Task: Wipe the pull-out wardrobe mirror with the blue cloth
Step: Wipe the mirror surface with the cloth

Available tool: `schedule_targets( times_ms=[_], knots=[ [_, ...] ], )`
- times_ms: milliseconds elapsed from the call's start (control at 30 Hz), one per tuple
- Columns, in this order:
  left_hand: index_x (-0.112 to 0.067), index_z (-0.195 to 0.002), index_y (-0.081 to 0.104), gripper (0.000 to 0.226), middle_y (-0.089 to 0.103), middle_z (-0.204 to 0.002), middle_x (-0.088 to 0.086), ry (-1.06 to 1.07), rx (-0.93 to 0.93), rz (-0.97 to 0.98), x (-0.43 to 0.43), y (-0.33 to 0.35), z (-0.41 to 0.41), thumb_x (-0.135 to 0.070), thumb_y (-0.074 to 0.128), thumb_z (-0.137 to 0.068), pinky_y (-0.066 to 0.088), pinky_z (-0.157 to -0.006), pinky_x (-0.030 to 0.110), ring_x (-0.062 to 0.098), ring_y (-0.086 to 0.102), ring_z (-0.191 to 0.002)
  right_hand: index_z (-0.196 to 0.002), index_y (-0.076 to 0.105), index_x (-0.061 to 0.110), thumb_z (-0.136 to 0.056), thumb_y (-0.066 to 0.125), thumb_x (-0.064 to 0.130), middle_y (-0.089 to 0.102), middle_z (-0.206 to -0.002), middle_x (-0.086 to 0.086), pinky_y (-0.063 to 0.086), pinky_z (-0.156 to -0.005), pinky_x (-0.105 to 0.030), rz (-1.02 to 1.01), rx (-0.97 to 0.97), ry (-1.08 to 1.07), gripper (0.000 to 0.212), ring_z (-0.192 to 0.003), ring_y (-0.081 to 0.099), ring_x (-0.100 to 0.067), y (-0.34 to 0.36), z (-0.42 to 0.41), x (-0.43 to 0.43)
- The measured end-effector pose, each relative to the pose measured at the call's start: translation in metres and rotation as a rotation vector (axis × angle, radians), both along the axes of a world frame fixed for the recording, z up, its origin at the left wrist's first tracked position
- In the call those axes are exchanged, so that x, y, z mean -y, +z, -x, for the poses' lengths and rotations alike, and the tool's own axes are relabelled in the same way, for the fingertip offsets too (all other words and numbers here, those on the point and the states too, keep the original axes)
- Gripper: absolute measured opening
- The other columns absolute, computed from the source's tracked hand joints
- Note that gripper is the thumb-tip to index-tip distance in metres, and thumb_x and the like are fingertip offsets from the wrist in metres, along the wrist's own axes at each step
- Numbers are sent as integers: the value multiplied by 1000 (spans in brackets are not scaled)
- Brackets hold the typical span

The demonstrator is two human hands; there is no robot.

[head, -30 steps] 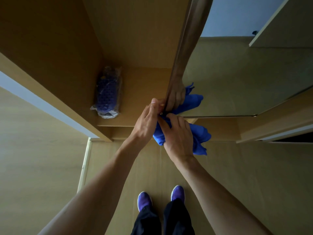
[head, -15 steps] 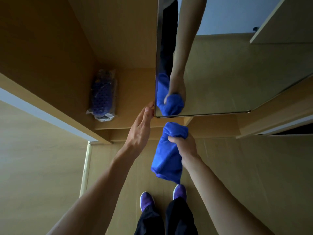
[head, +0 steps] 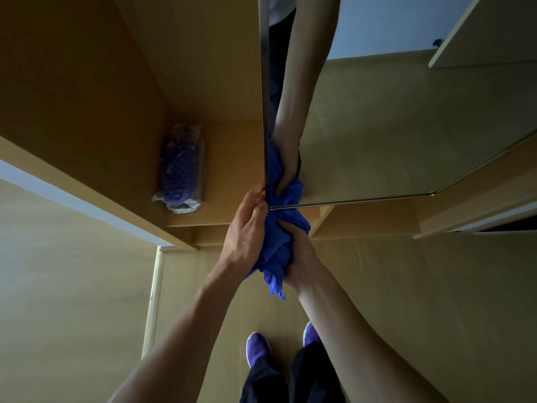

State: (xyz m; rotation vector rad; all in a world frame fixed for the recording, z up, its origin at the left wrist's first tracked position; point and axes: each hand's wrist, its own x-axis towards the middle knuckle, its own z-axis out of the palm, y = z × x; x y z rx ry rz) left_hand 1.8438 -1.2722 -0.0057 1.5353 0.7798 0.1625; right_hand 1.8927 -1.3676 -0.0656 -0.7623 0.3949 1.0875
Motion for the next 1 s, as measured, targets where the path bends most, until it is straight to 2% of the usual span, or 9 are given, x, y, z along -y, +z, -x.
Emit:
schedule_targets(
  times_ms=[67, 167, 367, 467, 533, 667, 800, 900, 1000],
  knots=[
    [-29, -146, 48, 60, 61, -137, -5, -38, 1, -30, 1, 2, 2, -20, 48, -86, 43, -112, 45, 13, 55, -129, -119, 70, 7, -102, 42, 27, 72, -114, -18, 60, -83, -39, -12, -12, -12, 39, -100, 72, -30, 3, 1, -4],
    [-22, -149, 43, 77, 58, -141, 0, -100, 8, -102, 1, 6, 6, -11, 48, -73, 45, -110, 44, 11, 53, -132, -107, 77, 8, -102, 43, 28, 74, -108, -18, 62, -73, -36, -1, -29, 10, 40, -91, 75, -30, 2, -3, -5],
    [-19, -142, 46, 65, 61, -135, -2, -119, 16, -142, -2, 4, 6, -9, 58, -79, 51, -104, 43, 9, 58, -126, -114, 71, 5, -99, 45, 26, 74, -106, -18, 60, -79, -40, 57, -24, 17, 36, -89, 73, -31, 11, -13, 4],
    [-24, -145, 42, 64, 58, -138, -5, -120, -11, -173, -3, -4, 3, -4, 67, -90, 50, -102, 35, 6, 56, -125, -130, 62, 0, -98, 46, 26, 67, -120, -22, 52, -92, -46, 106, -25, -7, 44, -103, 66, -36, 18, -23, 11],
    [-27, -147, 39, 66, 56, -141, -3, -98, -40, -190, -3, -8, 0, -8, 70, -91, 50, -103, 36, 12, 56, -126, -131, 61, -1, -97, 48, 26, 65, -122, -24, 51, -93, -46, 159, -21, -29, 46, -107, 63, -37, 22, -33, 19],
    [-30, -138, 44, 54, 59, -135, 4, -23, -54, -186, -2, -11, -8, -8, 64, -93, 52, -99, 52, 27, 59, -122, -116, 65, 2, -97, 47, 24, 72, -100, -15, 59, -70, -34, 150, 0, -106, 34, -86, 70, -29, 25, -54, 43],
    [-35, -133, 44, 48, 61, -133, -4, 11, -76, -211, 1, -8, -12, -13, 62, -94, 54, -92, 38, 17, 62, -119, -121, 61, 5, -97, 49, 28, 66, -98, -15, 56, -51, -32, 219, 8, -150, 35, -78, 64, -32, 23, -69, 65],
    [-34, -132, 44, 46, 61, -130, -6, 36, -80, -216, 4, -9, -12, -13, 62, -95, 50, -83, 29, 15, 62, -117, -117, 63, 5, -94, 54, 26, 70, -98, -14, 56, -66, -37, 233, 3, -230, 32, -83, 68, -31, 17, -74, 73],
    [-37, -129, 43, 45, 58, -133, -8, 56, -83, -215, 9, -8, -14, -15, 62, -95, 49, -87, 32, 14, 60, -119, -109, 67, 3, -93, 57, 25, 71, -99, -14, 57, -75, -40, 231, 31, -247, 28, -87, 70, -31, 10, -70, 71]
  ],
)
